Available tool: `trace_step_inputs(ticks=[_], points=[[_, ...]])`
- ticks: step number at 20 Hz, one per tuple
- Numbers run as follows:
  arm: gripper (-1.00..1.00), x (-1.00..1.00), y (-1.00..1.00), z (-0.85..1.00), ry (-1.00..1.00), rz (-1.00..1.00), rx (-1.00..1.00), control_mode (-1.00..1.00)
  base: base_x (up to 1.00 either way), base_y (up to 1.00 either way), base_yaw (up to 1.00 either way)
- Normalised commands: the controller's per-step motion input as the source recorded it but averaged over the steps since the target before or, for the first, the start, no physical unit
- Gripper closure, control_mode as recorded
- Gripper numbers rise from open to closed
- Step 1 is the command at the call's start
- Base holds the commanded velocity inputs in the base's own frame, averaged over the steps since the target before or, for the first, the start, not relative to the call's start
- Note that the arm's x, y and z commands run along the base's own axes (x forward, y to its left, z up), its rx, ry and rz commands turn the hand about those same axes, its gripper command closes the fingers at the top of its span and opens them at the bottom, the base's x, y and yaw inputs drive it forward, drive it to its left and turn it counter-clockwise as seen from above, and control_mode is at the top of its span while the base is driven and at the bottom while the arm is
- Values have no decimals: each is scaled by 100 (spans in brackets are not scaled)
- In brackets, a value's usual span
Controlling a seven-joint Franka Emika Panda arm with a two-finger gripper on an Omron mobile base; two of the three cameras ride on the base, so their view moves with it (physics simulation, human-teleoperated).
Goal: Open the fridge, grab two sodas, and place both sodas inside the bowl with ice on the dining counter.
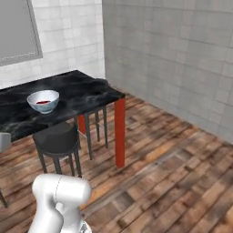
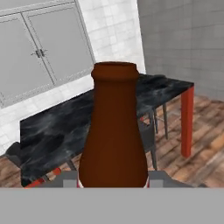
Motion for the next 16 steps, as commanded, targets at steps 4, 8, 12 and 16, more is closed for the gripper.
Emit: trace_step_inputs(ticks=[4,8,12,16], points=[[100,0,0,0,0,0,0,100,44,0,53],[100,0,0,0,0,0,0,100,54,-19,54],[100,0,0,0,0,0,0,100,63,-41,45],[100,0,0,0,0,0,0,100,58,-44,42]])
